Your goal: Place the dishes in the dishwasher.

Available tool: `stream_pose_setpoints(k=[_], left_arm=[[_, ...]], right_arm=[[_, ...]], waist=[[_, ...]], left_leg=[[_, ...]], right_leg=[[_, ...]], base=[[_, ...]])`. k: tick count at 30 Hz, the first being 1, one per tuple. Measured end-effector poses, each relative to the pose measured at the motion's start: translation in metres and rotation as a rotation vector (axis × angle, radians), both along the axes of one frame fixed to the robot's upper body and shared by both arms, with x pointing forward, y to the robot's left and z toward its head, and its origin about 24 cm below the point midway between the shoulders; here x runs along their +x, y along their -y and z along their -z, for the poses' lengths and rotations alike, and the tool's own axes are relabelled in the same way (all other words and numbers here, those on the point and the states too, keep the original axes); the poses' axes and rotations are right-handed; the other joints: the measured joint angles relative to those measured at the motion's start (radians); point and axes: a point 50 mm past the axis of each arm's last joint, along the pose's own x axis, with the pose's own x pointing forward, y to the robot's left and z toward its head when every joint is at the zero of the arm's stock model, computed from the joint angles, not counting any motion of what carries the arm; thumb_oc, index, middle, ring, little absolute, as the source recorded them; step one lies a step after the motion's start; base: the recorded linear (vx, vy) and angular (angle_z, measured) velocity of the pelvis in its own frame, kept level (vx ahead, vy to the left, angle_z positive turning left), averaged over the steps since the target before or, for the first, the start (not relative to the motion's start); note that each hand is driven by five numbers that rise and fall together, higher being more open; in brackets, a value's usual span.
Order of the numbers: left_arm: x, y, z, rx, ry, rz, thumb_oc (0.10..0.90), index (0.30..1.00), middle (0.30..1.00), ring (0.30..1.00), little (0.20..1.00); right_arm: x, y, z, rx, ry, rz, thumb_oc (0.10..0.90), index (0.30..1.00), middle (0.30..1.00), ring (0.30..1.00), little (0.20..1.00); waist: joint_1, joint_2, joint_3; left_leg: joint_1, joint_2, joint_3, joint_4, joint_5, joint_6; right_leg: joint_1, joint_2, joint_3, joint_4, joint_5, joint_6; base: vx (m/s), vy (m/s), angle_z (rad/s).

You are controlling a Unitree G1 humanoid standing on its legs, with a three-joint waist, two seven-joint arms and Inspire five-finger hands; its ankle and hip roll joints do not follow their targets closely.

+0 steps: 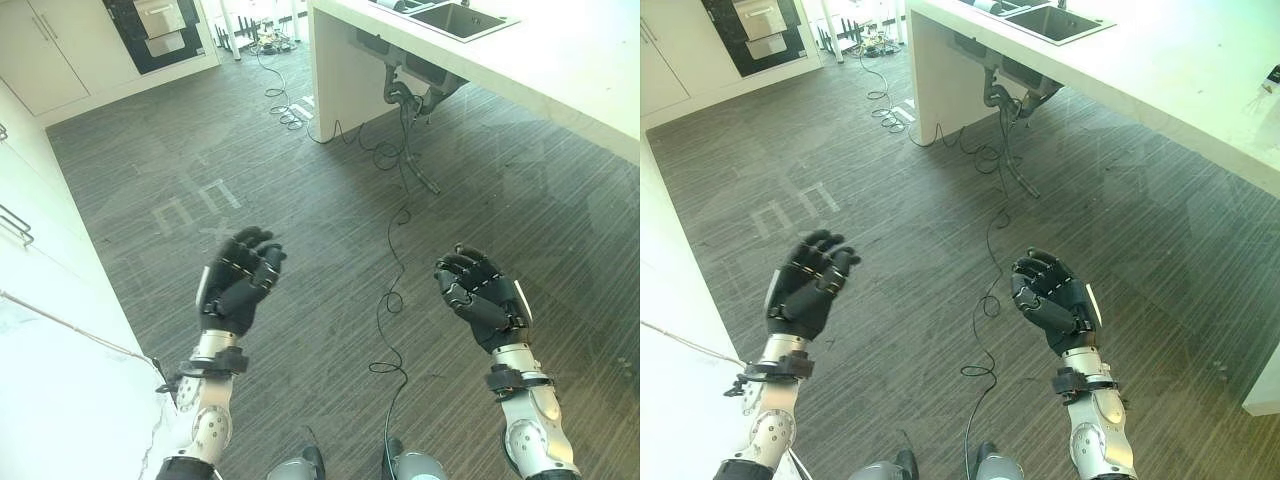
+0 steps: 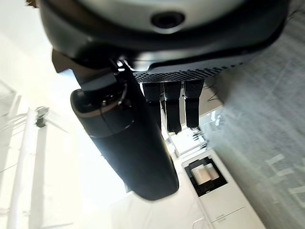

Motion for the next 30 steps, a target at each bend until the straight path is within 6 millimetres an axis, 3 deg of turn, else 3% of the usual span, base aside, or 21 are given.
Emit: stream_pose_setpoints(k=[6, 9, 14, 17, 18, 20, 21, 24, 25, 27, 30], left_arm=[[-0.018, 0.002, 0.048, 0.019, -0.215, 0.086, 0.8, 0.9, 0.9, 0.9, 0.9], [-0.025, -0.001, 0.059, 0.018, -0.264, 0.087, 0.8, 0.9, 0.9, 0.9, 0.9], [-0.024, -0.004, 0.059, 0.066, -0.271, 0.078, 0.8, 0.9, 0.9, 0.9, 0.9], [-0.019, -0.004, 0.052, 0.082, -0.239, 0.07, 0.8, 0.9, 0.9, 0.9, 0.9], [-0.018, -0.004, 0.05, 0.09, -0.226, 0.069, 0.8, 0.9, 0.9, 0.9, 0.9], [-0.013, -0.004, 0.046, 0.111, -0.207, 0.068, 0.8, 0.9, 0.9, 0.9, 0.9], [-0.015, -0.005, 0.047, 0.116, -0.212, 0.063, 0.8, 0.9, 0.9, 0.9, 0.9], [-0.02, -0.006, 0.05, 0.119, -0.226, 0.059, 0.8, 0.9, 0.9, 0.9, 0.9], [-0.021, -0.008, 0.052, 0.117, -0.234, 0.057, 0.8, 0.9, 0.9, 0.9, 0.9], [-0.023, -0.009, 0.055, 0.116, -0.245, 0.056, 0.8, 0.9, 0.9, 0.9, 0.9], [-0.025, -0.01, 0.057, 0.117, -0.246, 0.077, 0.8, 0.9, 0.9, 0.9, 0.9]], right_arm=[[-0.007, 0.006, 0.024, -0.003, -0.126, 0.005, 0.8, 0.9, 0.9, 0.9, 0.9], [-0.01, 0.007, 0.032, -0.004, -0.165, 0.005, 0.8, 0.9, 0.9, 0.9, 0.9], [-0.013, 0.003, 0.037, 0.003, -0.194, -0.038, 0.8, 0.9, 0.9, 0.9, 0.9], [-0.012, 0.003, 0.035, -0.011, -0.187, -0.065, 0.8, 0.9, 0.9, 0.9, 0.9], [-0.012, 0.003, 0.036, -0.01, -0.19, -0.068, 0.8, 0.9, 0.9, 0.9, 0.9], [-0.012, 0.001, 0.037, -0.002, -0.191, -0.074, 0.8, 0.9, 0.9, 0.9, 0.9], [-0.011, -0.001, 0.037, 0.006, -0.183, -0.081, 0.8, 0.9, 0.9, 0.9, 0.9], [-0.01, -0.003, 0.036, 0.02, -0.176, -0.086, 0.8, 0.9, 0.9, 0.9, 0.9], [-0.01, -0.004, 0.037, 0.031, -0.187, -0.094, 0.8, 0.9, 0.9, 0.9, 0.9], [-0.014, -0.004, 0.04, 0.055, -0.204, -0.093, 0.8, 0.9, 0.9, 0.9, 0.9], [-0.021, 0.003, 0.044, 0.032, -0.23, -0.096, 0.8, 0.9, 0.9, 0.9, 0.9]], waist=[[-0.003, 0.0, 0.0], [-0.004, 0.0, 0.0], [-0.001, -0.003, 0.002], [0.019, -0.026, 0.019], [0.027, -0.038, 0.028], [0.031, -0.055, 0.071], [0.033, -0.047, 0.081], [0.032, 0.027, 0.118], [0.041, 0.037, 0.133], [0.051, 0.04, 0.14], [0.031, 0.03, 0.141]], left_leg=[[0.003, 0.004, -0.002, -0.009, 0.005, -0.01], [0.004, 0.009, -0.009, -0.014, 0.011, -0.019], [0.027, 0.017, -0.014, -0.047, 0.037, -0.037], [0.054, 0.006, 0.006, -0.065, 0.063, -0.047], [0.047, 0.006, 0.006, -0.042, 0.065, -0.052], [-0.045, 0.025, 0.005, 0.132, 0.078, -0.07], [-0.081, 0.05, 0.001, 0.155, 0.046, -0.084], [-0.207, 0.153, -0.077, 0.087, 0.064, -0.106], [-0.233, 0.179, -0.082, 0.051, 0.073, -0.115], [-0.288, 0.217, -0.029, 0.029, 0.084, -0.109], [-0.256, 0.212, 0.056, 0.04, 0.082, -0.097]], right_leg=[[0.0, 0.008, -0.004, -0.002, -0.006, -0.003], [0.0, 0.018, -0.007, -0.001, -0.011, -0.008], [0.006, 0.03, -0.018, 0.004, -0.024, -0.022], [-0.033, 0.012, 0.003, 0.097, -0.091, -0.031], [-0.048, 0.006, 0.012, 0.133, -0.115, -0.038], [-0.035, 0.002, 0.027, 0.142, -0.131, -0.057], [-0.031, 0.013, 0.032, 0.132, -0.131, -0.055], [-0.002, 0.103, 0.046, 0.109, -0.139, -0.071], [0.014, 0.113, 0.05, 0.112, -0.147, -0.082], [0.042, 0.105, 0.059, 0.125, -0.166, -0.092], [0.137, 0.066, 0.068, 0.109, -0.217, -0.041]], base=[[0.0, -0.082, 0.01], [0.0, -0.159, 0.04], [0.03, -0.158, 0.02], [0.11, -0.137, -0.09], [0.23, 0.002, 0.04], [0.34, 0.118, 0.22], [0.45, 0.183, 0.12], [0.38, 0.186, 0.07], [0.39, 0.22, -0.16], [0.5, 0.239, -0.24], [0.45, 0.231, -0.09]])
